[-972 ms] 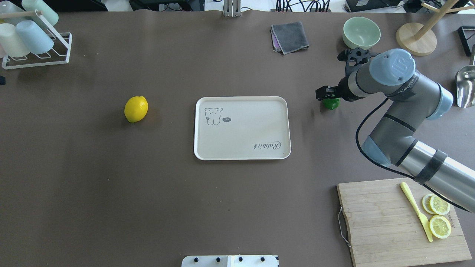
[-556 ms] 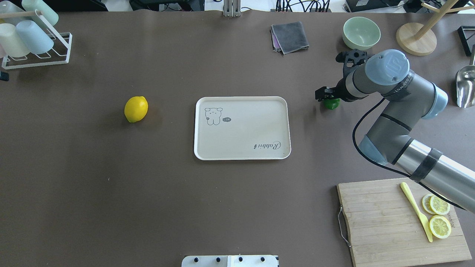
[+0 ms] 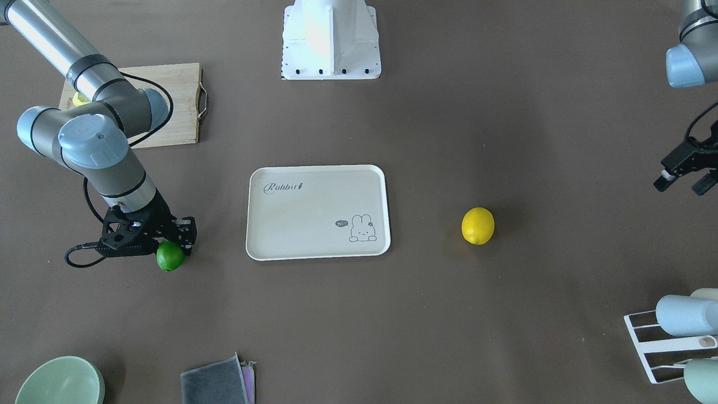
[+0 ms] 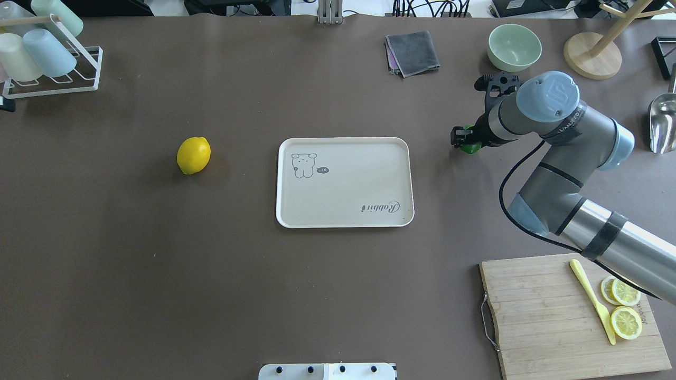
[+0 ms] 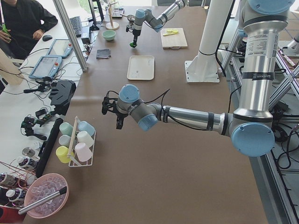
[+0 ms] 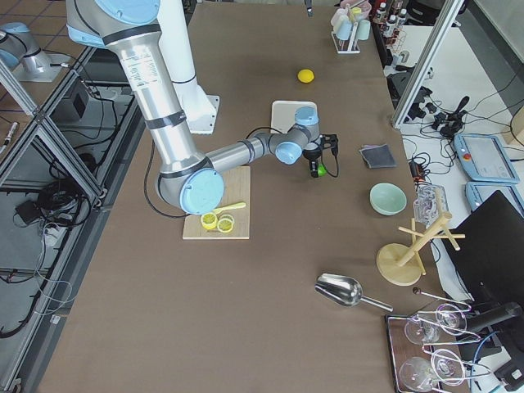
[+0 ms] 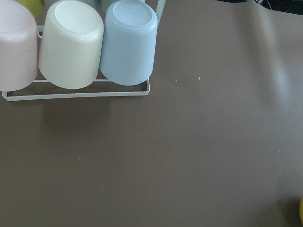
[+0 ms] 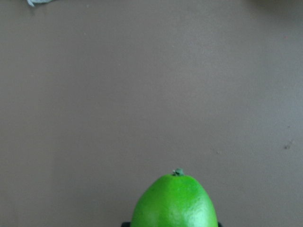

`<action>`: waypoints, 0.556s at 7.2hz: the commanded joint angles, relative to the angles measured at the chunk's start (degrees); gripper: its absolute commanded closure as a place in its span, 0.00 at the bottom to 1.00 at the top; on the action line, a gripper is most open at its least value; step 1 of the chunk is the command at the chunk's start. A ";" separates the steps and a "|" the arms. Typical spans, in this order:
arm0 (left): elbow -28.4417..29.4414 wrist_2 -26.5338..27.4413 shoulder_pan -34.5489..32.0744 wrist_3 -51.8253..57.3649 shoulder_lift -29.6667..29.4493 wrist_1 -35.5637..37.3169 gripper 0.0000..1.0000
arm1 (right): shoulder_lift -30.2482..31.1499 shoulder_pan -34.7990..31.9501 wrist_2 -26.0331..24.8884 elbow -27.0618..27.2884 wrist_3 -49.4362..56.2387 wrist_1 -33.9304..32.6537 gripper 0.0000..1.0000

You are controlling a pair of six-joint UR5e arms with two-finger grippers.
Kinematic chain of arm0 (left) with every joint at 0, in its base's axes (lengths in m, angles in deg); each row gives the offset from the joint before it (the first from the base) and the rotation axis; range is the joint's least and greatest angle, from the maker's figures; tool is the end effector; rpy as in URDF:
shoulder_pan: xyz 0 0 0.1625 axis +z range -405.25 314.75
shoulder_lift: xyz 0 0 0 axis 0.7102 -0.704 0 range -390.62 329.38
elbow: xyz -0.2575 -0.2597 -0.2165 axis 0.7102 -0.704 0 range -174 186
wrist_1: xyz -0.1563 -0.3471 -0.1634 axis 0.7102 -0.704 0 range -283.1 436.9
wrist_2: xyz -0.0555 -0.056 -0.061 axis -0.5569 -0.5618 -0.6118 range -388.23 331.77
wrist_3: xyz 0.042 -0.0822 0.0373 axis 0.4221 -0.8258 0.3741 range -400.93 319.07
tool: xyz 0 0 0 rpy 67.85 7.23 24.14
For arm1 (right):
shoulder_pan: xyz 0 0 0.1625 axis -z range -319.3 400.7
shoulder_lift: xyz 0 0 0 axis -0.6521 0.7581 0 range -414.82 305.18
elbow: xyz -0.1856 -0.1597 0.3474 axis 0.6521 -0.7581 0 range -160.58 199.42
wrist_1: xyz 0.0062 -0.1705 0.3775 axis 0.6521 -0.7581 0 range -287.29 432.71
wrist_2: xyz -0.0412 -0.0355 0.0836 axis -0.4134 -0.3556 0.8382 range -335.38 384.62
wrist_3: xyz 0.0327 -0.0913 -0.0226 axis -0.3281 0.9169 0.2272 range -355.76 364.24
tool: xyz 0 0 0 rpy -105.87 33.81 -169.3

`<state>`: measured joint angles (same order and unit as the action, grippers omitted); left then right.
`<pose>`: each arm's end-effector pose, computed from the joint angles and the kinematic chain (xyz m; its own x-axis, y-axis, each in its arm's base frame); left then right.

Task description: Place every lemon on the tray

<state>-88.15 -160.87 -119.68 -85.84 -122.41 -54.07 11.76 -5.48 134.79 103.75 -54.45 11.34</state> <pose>0.0774 -0.5234 0.5240 0.5372 0.0127 -0.8434 0.2767 0.9419 0.1904 -0.3986 -0.5584 0.4253 0.6703 -0.0059 0.7421 -0.1828 0.9678 0.1728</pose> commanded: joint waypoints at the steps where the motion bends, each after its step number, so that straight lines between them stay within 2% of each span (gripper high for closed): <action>1: -0.24 0.37 3.12 -6.72 -2.59 0.01 0.02 | -2.84 -2.24 3.82 4.50 -0.11 -6.96 1.00; 2: -0.59 2.98 6.02 -9.47 -4.00 0.01 0.02 | -4.69 -2.33 3.83 6.52 -0.20 -11.53 1.00; 3: -2.16 7.97 10.92 -13.32 -4.80 0.19 0.02 | -5.40 -2.33 3.83 7.59 -0.54 -13.32 1.00; 4: -3.22 10.37 14.63 -15.10 -5.59 0.45 0.02 | -5.67 -2.33 3.74 8.03 -0.64 -13.34 1.00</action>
<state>-89.98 -154.33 -110.00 -97.71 -126.86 -53.87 6.86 -7.75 138.51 110.69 -54.88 -0.56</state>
